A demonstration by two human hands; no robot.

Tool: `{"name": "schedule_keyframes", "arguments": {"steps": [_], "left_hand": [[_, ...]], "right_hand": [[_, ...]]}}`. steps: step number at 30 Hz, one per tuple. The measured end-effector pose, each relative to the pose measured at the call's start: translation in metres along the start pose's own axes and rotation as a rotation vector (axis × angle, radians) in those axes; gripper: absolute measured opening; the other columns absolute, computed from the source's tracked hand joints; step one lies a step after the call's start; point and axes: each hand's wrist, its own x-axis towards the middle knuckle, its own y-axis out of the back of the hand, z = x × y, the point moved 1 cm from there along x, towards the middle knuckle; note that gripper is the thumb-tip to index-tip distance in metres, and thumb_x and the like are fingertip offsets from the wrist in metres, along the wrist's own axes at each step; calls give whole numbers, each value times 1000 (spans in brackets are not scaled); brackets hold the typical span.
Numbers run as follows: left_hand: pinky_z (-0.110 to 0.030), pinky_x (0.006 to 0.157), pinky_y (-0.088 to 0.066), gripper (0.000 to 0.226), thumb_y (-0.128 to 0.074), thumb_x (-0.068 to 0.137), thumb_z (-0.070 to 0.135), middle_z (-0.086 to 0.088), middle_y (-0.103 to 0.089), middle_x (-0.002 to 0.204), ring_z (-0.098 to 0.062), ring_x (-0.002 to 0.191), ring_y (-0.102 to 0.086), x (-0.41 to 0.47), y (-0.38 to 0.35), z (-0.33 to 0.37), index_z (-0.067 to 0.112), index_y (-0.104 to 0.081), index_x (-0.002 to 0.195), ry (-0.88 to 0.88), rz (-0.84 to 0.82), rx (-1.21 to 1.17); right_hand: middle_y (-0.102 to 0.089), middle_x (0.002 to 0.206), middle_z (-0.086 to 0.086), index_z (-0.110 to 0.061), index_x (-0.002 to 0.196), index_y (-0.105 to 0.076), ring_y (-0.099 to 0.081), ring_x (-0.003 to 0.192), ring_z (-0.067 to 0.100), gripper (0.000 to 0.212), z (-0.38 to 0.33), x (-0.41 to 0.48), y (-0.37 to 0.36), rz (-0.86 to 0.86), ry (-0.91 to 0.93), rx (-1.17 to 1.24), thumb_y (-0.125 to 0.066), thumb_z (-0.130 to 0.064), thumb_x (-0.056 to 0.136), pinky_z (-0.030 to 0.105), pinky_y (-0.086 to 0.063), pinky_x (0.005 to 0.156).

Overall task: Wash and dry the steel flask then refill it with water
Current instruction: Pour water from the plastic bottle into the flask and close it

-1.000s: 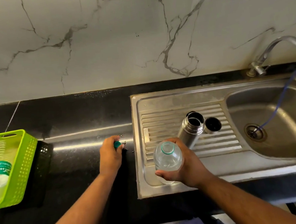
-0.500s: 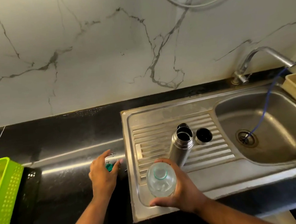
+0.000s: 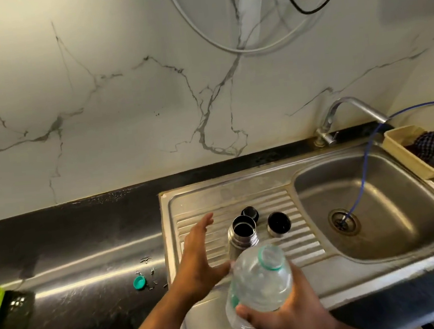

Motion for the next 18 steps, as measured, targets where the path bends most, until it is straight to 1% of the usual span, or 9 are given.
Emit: {"name": "schedule_keyframes", "arguments": {"steps": [2,4,6,8,9,11,13,15,18], "left_hand": [[-38,118,-37,127,-87,61,62,16,-32,156,-6,143,-35,3,-11,9,43,-9,159,-18,-61,-42],[-35,117,-39,131,-88,60,62,17,-34,155,-6,141,-39,7,-19,18,43,-4,159,-7,-75,-62],[-18,113,-37,132,-92,58,56,20,-41,148,1,136,-43,13,-27,27,44,-6,157,43,-64,-106],[0,99,-34,126,-95,58,52,27,-48,138,16,124,-46,17,-33,35,45,-13,154,102,-32,-163],[4,92,-34,118,-95,59,49,30,-51,132,21,119,-47,19,-36,38,46,-21,151,115,-10,-174],[3,87,-36,89,-94,65,43,33,-58,121,19,113,-52,20,-40,42,51,-38,135,102,45,-144],[1,85,-38,69,-92,69,38,31,-62,115,14,110,-55,20,-40,45,54,-47,119,96,83,-118],[0,83,-38,63,-92,71,35,30,-64,111,14,107,-55,19,-36,45,51,-50,115,103,103,-122],[-2,84,-41,63,-93,70,35,32,-64,109,12,108,-57,18,-26,38,49,-52,116,122,150,-127]], "right_hand": [[-76,107,-1,-31,113,-69,-73,98,17,63,-13,3,24,39,43,14,-97,-28,57,30,-57,83],[-77,104,3,-34,109,-70,-75,94,17,59,-23,8,47,89,58,14,-97,-31,56,30,-60,80],[-77,105,6,-31,110,-71,-75,94,18,59,-30,16,67,107,71,7,-97,-40,57,33,-61,80],[-76,108,1,-25,115,-67,-74,98,19,70,-34,25,82,125,80,-57,-96,-50,56,33,-61,82],[-75,110,-5,-26,118,-64,-73,99,16,73,-37,31,87,130,91,-104,-96,-50,57,28,-60,81],[-70,111,-19,-34,120,-57,-69,101,5,74,-40,41,95,132,111,-207,-97,-43,58,15,-54,78],[-63,113,-33,-41,119,-53,-62,105,-6,76,-42,51,98,119,115,-300,-98,-34,58,6,-48,76],[-61,112,-35,-42,120,-52,-60,105,-8,78,-39,61,100,109,130,-355,-99,-31,59,5,-46,74],[-61,115,-31,-39,128,-51,-61,106,-3,82,-32,74,101,67,168,-400,-98,-35,61,6,-47,76]]}}
